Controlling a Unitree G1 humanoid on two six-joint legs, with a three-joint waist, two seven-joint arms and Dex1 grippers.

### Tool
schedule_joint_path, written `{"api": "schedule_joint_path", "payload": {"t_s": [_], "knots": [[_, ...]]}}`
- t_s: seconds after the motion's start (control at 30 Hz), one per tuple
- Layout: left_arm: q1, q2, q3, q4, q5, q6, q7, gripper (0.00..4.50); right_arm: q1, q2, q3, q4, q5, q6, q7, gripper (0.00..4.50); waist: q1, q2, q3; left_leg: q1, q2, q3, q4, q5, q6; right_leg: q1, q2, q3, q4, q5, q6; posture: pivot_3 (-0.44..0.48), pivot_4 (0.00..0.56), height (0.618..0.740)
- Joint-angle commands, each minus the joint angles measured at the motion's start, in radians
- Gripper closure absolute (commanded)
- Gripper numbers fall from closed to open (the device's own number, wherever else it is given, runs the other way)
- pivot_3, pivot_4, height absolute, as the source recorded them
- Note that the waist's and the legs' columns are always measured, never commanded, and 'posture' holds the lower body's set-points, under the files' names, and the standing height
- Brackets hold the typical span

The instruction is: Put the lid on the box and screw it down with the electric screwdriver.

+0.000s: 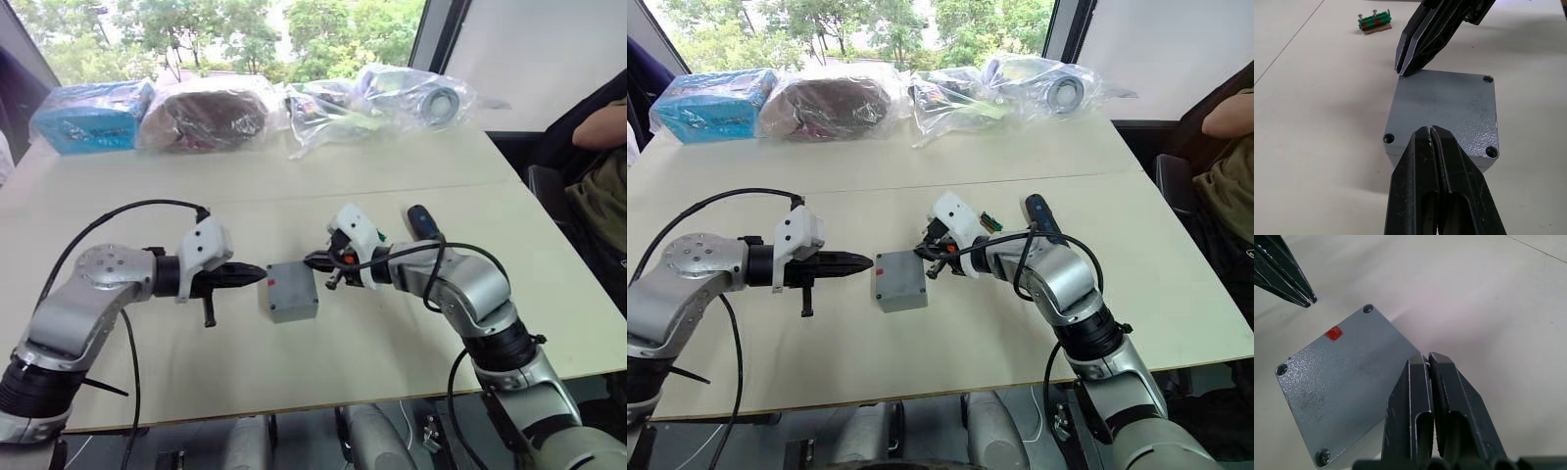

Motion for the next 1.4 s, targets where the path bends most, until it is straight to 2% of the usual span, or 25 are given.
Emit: {"api": "schedule_joint_path", "payload": {"t_s": [0.03,0.1,0.2,0.37,0.5,0.6,0.73,0.87,0.97,1.07,1.27,1.4], "knots": [[-0.021,-0.002,0.002,-0.034,0.0,-0.007,0.007,4.5,-0.012,-0.008,0.013,0.003,-0.012,-0.006,0.017,4.4,0.0,0.0,0.0,0.0,0.0,0.0,0.0,0.0,0.0,0.0,0.0,0.0,0.0,0.0,0.0,0.0,0.15,0.74],[-0.021,-0.003,0.001,-0.036,-0.001,-0.006,0.008,4.5,-0.009,-0.006,0.017,0.005,-0.015,-0.005,0.025,4.4,0.0,0.0,0.0,0.0,0.0,0.0,0.0,0.0,0.0,0.0,0.0,0.0,0.0,0.0,0.0,0.0,0.15,0.74],[-0.022,-0.007,-0.003,-0.038,-0.002,-0.005,0.011,4.5,-0.006,-0.006,0.016,0.005,-0.019,-0.008,0.032,3.67,0.0,0.0,0.0,0.0,0.0,0.0,0.0,0.0,0.0,0.0,0.0,0.0,0.0,0.0,0.0,0.0,0.15,0.74],[-0.024,-0.015,-0.008,-0.046,-0.007,0.001,0.012,4.5,-0.002,-0.026,0.007,-0.003,-0.036,-0.02,0.036,1.52,0.0,0.0,0.0,0.0,0.0,0.0,0.0,0.0,0.0,0.0,0.0,0.0,0.0,0.0,0.0,0.0,0.15,0.74],[-0.042,-0.031,-0.016,-0.048,-0.018,0.005,0.01,4.5,-0.017,-0.097,-0.055,-0.048,-0.025,0.018,0.045,0.13,0.002,0.0,0.0,0.0,0.0,0.0,0.0,0.0,0.0,0.0,0.0,0.0,0.0,0.0,0.0,0.0,0.15,0.74],[-0.075,-0.047,-0.03,-0.045,-0.024,-0.001,0.001,4.5,-0.053,-0.178,-0.121,-0.07,-0.011,0.091,0.048,0.03,0.007,0.0,0.0,0.0,-0.001,0.0,0.001,0.0,0.0,0.0,-0.001,0.0,-0.001,0.0,0.0,0.0,0.15,0.74],[-0.147,-0.083,-0.031,-0.043,-0.067,0.013,-0.008,4.5,-0.12,-0.369,-0.133,-0.027,-0.037,0.192,0.086,0.03,0.006,0.0,0.0,0.0,-0.001,0.001,0.001,0.0,0.0,0.0,-0.001,0.001,-0.001,0.0,0.0,0.0,0.15,0.74],[-0.22,-0.117,-0.031,-0.033,-0.101,0.017,-0.024,4.5,-0.204,-0.538,-0.065,0.083,-0.071,0.247,0.144,0.03,0.002,0.0,0.0,0.0,-0.001,0.001,0.0,0.0,0.0,0.0,0.0,0.0,-0.001,0.0,0.0,0.0,0.15,0.74],[-0.254,-0.141,-0.029,-0.027,-0.12,0.022,-0.026,4.5,-0.257,-0.595,0.009,0.174,-0.092,0.286,0.187,0.03,-0.002,0.0,0.0,0.0,-0.001,0.002,0.0,0.0,0.0,0.0,0.0,0.001,-0.001,0.0,0.0,0.0,0.15,0.74],[-0.27,-0.158,-0.035,-0.023,-0.122,0.011,-0.027,4.5,-0.29,-0.619,0.084,0.249,-0.115,0.284,0.237,0.03,-0.002,0.0,0.0,0.001,0.0,0.002,-0.001,0.0,0.0,0.0,0.0,0.001,-0.001,0.0,0.0,0.0,0.15,0.74],[-0.253,-0.176,-0.051,-0.032,-0.096,-0.008,-0.013,4.5,-0.382,-0.56,0.2,0.484,-0.144,0.321,0.305,0.03,0.0,0.0,0.0,0.0,-0.001,0.002,0.0,0.0,0.0,0.0,0.0,0.002,-0.001,0.0,0.0,0.0,0.15,0.74],[-0.239,-0.175,-0.05,-0.046,-0.092,-0.011,-0.003,4.5,-0.418,-0.522,0.254,0.58,-0.179,0.312,0.331,0.03,-0.001,0.0,0.0,0.0,-0.001,0.002,0.0,0.0,0.0,-0.001,0.0,0.002,-0.001,0.0,0.0,0.0,0.15,0.74]]}}
